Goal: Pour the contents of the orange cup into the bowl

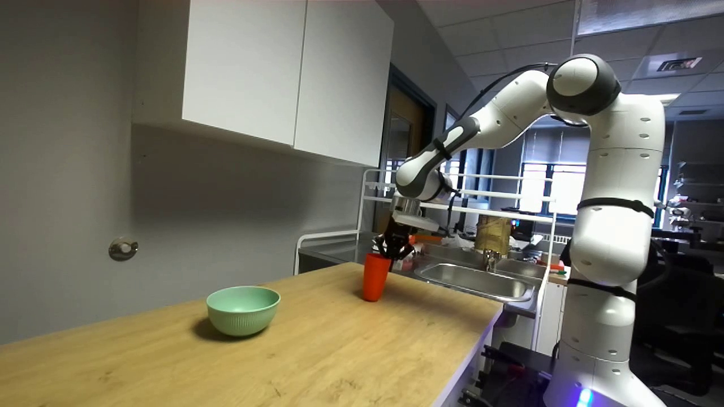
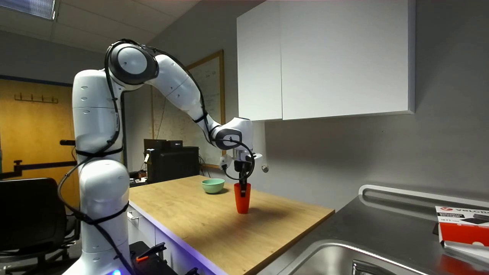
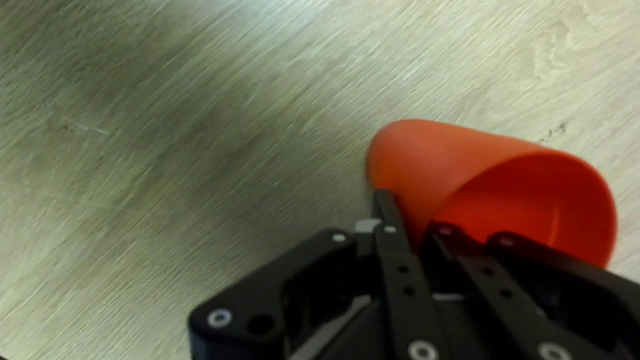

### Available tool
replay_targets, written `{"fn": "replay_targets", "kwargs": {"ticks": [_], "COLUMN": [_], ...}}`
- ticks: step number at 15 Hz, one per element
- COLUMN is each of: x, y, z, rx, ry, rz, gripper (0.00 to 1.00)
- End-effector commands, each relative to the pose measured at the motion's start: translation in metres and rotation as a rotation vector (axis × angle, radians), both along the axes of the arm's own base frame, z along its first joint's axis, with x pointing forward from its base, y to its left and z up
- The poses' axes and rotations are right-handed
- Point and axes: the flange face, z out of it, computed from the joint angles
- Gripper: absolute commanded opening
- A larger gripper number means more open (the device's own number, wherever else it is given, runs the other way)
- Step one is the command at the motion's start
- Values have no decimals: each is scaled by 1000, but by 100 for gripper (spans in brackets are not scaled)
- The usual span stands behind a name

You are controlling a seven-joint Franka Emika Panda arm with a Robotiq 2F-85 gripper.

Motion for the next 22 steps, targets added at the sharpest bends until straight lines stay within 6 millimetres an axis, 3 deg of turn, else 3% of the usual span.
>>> {"fn": "replay_targets", "kwargs": {"ticks": [1, 6, 12, 17, 22], "x": [12, 30, 41, 51, 64], "y": [26, 84, 180, 242, 290], "z": [22, 63, 112, 118, 96], "rx": [-46, -198, -383, -494, -632], "ry": [-35, -86, -154, -157, -115], "rz": [20, 114, 257, 313, 344], "gripper": [0, 2, 2, 2, 2]}}
